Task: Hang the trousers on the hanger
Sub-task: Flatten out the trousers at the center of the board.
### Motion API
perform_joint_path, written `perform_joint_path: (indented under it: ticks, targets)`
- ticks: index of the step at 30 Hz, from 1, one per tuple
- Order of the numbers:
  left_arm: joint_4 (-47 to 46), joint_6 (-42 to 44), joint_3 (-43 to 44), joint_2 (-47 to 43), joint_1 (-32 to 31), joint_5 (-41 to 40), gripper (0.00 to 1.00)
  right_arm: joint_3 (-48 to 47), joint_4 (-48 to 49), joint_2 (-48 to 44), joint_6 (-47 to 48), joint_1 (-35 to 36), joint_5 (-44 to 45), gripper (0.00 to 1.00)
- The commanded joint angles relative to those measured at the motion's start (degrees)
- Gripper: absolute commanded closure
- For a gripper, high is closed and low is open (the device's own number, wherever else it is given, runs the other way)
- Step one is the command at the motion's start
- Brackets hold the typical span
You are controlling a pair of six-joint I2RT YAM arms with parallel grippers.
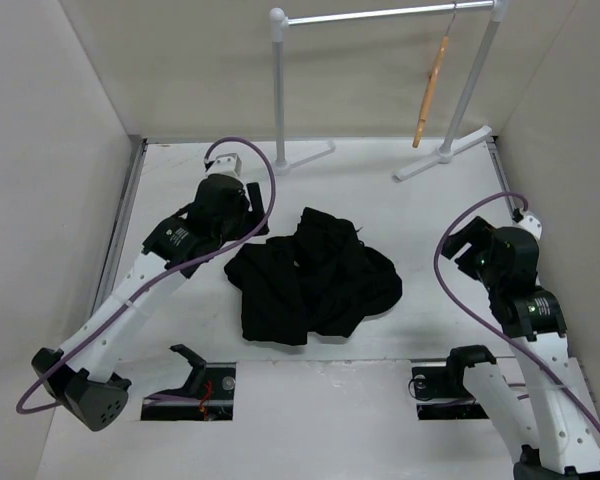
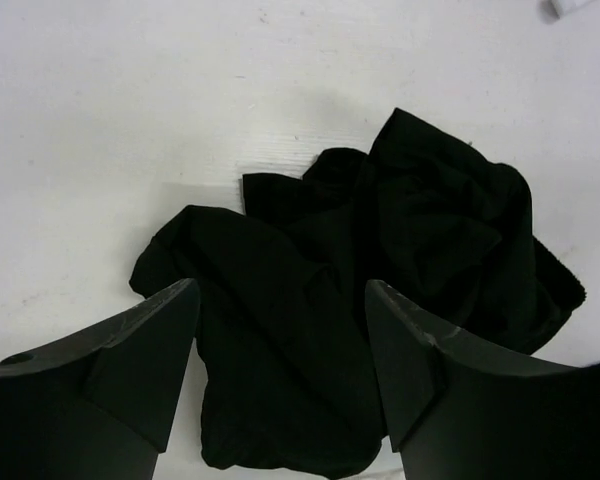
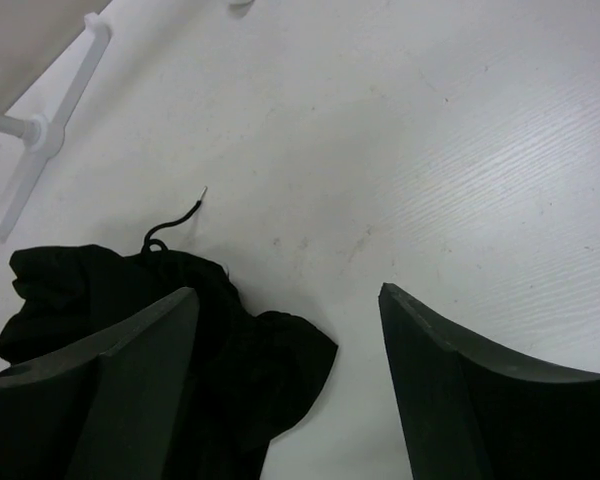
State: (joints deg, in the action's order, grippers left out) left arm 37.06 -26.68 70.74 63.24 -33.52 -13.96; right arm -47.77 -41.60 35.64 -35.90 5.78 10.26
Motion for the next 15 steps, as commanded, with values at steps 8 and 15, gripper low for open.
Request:
perform_joint_path:
  ticks: [8, 15]
  targets:
    - [-2.8, 1.6, -3.9, 1.1, -5.0, 3.6, 0.62, 0.0, -0.4, 0.0, -0.2, -0.1, -2.3, 0.8]
    - [1.9, 2.7, -7.3, 4.7, -11.1, 5.6, 0.64, 0.3, -0.7, 5.9, -1.5, 8.1, -5.3, 0.82]
